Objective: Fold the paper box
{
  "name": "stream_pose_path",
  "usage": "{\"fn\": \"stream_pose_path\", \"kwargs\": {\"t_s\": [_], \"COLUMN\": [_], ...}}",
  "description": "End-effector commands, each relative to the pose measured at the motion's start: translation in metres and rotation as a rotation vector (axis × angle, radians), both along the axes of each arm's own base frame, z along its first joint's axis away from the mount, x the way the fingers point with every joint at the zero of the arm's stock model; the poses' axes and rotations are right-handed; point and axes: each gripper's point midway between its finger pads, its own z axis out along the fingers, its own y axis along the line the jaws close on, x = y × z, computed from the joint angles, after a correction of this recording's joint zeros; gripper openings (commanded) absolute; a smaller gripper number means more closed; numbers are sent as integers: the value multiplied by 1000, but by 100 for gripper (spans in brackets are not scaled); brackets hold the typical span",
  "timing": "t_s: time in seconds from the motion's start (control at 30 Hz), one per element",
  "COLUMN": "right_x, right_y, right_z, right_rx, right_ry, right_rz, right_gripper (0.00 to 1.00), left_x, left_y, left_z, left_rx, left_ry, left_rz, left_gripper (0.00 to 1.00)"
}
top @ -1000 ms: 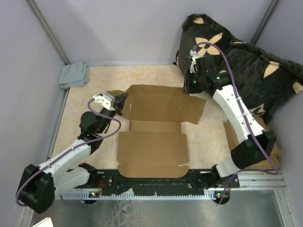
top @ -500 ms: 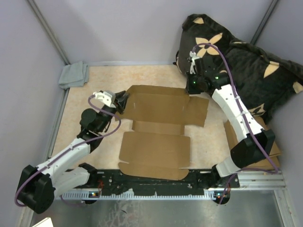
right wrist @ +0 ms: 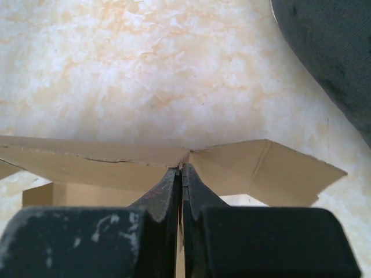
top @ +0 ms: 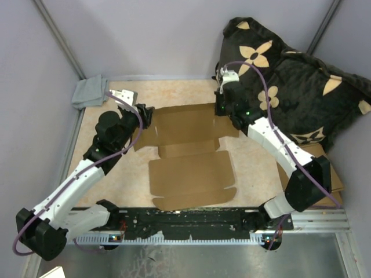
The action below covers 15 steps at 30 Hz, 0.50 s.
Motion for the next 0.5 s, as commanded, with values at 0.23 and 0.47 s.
{"fn": "stream_pose_path", "kwargs": {"t_s": [0.23, 0.47], "right_x": [7, -8], "right_y": [-3, -7], "right_z": [19, 15], "right_rx": [165, 237], "right_ry": [-377, -383], "right_rz": [-225, -225], "right_gripper": [0, 0], "left_x": [-3, -24], "left_y": [11, 16], "left_z": [-12, -60], "left_rx": [11, 8], "left_ry": [213, 342], "left_rz": [86, 83], "left_gripper": [39, 36]}}
